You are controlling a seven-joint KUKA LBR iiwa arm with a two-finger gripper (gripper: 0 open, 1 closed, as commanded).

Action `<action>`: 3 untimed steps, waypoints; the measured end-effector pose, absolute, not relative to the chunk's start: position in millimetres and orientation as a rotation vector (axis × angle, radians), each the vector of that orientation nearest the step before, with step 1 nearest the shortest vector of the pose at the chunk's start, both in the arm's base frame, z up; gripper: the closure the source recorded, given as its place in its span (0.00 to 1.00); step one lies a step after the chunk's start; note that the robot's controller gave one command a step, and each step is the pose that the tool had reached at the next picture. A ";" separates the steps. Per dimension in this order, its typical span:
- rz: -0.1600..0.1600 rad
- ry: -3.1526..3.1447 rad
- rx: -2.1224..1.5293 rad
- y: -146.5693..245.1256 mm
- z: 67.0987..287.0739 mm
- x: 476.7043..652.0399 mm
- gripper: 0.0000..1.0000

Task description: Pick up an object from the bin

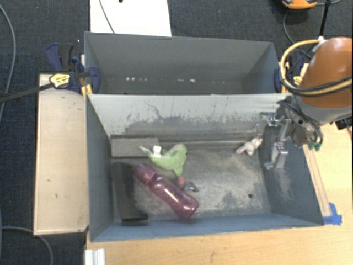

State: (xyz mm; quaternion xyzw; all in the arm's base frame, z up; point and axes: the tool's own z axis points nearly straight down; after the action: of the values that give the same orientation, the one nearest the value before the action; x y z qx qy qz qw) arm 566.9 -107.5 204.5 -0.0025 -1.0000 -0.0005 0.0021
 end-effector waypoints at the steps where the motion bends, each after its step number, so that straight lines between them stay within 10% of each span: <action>1: 0.001 -3.146 -0.003 -107.0 209.4 568.4 0.00; 3: -0.002 -3.117 -0.383 -134.1 117.0 577.0 0.00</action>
Offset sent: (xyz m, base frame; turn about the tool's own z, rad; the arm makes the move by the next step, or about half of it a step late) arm 0.0222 -0.0434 -0.1345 0.1836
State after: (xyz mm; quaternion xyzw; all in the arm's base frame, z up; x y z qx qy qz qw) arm 577.0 -134.1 117.0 -0.1220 -0.9925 -0.0008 0.0004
